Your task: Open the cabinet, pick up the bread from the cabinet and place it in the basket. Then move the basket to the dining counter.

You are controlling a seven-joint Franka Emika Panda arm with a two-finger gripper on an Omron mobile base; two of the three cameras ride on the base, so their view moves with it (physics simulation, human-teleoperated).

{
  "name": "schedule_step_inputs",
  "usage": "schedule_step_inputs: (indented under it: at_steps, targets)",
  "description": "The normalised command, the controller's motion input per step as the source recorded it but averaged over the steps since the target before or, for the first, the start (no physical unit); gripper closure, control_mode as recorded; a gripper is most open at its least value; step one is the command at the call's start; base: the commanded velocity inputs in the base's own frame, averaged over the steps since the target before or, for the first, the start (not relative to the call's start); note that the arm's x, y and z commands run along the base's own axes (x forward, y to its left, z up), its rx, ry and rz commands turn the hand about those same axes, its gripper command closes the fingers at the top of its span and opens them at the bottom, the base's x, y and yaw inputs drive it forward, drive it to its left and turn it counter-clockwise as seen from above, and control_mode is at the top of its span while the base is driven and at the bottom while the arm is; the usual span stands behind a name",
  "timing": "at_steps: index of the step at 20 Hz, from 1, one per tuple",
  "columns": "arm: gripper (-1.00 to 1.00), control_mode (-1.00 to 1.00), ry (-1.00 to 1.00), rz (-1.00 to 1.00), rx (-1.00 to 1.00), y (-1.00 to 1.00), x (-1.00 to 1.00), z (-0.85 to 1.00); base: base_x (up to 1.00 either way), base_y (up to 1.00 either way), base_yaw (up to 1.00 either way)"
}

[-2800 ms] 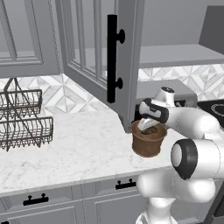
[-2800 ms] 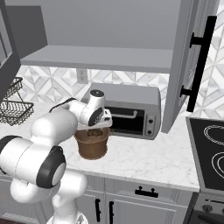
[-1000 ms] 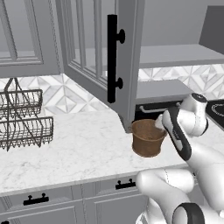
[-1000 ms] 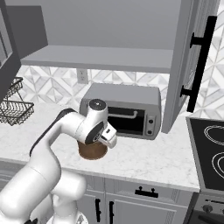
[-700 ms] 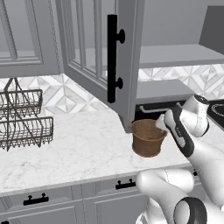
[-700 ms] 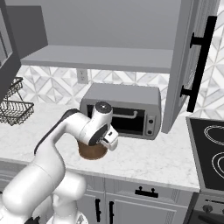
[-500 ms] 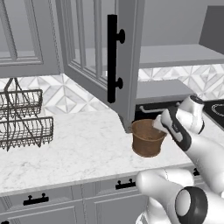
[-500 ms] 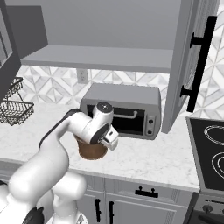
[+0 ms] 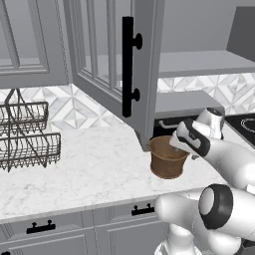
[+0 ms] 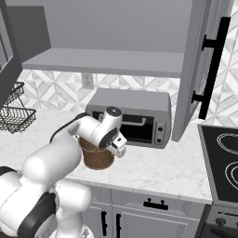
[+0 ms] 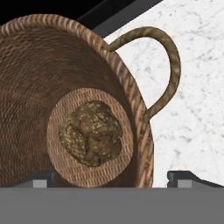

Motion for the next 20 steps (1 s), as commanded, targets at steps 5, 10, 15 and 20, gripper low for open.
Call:
schedule_step_inputs:
  at_steps: [5,10,15,20]
  targets:
    - [-1.0,-1.0,0.0,0.0,0.0,0.01,-0.01,-0.26,0.0,0.0,0.0]
    - [1.0,-1.0,0.0,0.0,0.0,0.26,0.0,-0.36,0.0,0.0,0.0]
    - [1.0,-1.0,0.0,0.0,0.0,0.54,-0.31,-0.59,0.0,0.0,0.0]
    - [1.0,-1.0,0.0,0.0,0.0,0.41,-0.16,-0.51,0.0,0.0,0.0]
